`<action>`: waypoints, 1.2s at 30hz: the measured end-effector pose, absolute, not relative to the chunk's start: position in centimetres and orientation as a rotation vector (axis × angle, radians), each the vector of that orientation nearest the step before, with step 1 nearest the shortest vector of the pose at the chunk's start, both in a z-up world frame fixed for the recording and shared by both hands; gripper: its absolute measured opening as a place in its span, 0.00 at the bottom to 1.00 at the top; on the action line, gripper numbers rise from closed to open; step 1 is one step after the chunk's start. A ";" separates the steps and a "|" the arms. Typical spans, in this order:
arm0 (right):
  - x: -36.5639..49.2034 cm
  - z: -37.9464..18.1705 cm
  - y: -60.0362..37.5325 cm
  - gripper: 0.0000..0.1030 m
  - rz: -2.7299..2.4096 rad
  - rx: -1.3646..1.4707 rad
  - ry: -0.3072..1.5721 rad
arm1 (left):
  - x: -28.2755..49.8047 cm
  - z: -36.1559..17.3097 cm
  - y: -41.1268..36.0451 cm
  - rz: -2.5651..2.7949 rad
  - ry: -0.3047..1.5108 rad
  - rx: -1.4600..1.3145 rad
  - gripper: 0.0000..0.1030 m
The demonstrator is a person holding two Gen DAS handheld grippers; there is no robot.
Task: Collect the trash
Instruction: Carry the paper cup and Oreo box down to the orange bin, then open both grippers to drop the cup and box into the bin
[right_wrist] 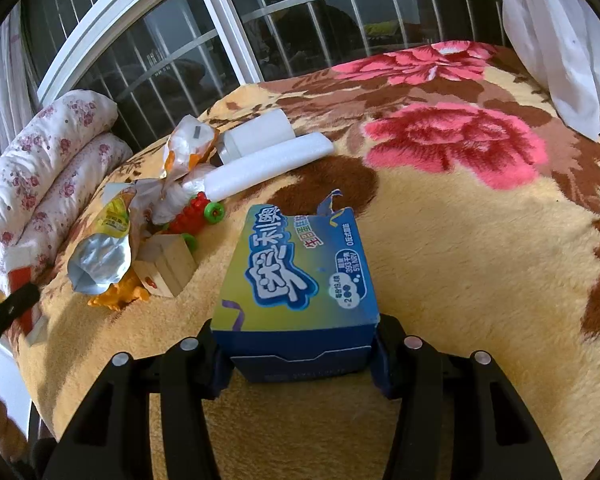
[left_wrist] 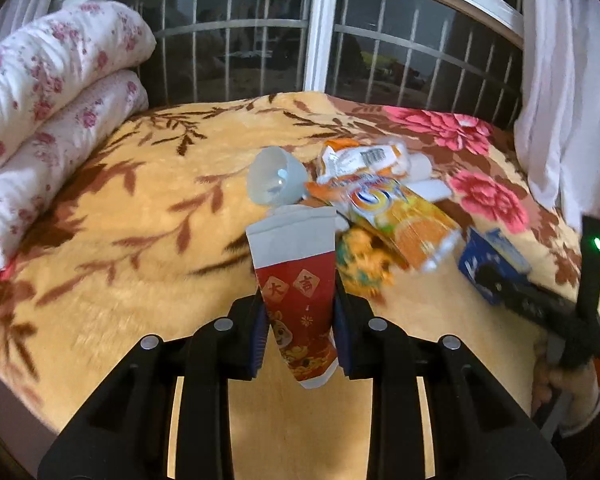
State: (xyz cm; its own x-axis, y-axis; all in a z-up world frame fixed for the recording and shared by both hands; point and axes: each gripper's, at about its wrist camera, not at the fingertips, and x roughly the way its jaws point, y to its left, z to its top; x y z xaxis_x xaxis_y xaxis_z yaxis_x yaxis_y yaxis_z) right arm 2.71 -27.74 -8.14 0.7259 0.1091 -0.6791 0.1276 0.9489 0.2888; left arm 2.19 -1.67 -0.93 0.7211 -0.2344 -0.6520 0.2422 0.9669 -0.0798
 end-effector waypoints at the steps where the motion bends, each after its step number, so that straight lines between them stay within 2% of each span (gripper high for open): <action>1: 2.6 -8.0 -27.7 0.51 -0.017 0.327 0.762 | 1.5 -0.9 -1.7 -0.265 0.718 0.017 0.26; 8: -2.9 -3.8 -26.4 0.51 0.050 0.406 0.709 | -4.0 -1.1 -2.0 -0.266 0.719 0.085 0.26; 15: -14.2 -1.1 -21.8 0.51 0.254 0.231 0.687 | -10.5 -3.1 -2.2 -0.351 0.765 0.150 0.26; 19: -18.0 -2.8 -20.0 0.51 0.279 0.135 0.744 | -13.0 -5.5 -2.3 -0.388 0.837 0.184 0.26; 25: -20.4 -8.4 -17.8 0.51 0.353 0.068 0.951 | -14.6 -10.7 -2.5 -0.422 1.005 0.249 0.26; 36: -18.1 -17.2 -15.4 0.51 0.364 0.006 1.233 | -13.0 -20.1 -2.5 -0.449 1.332 0.255 0.26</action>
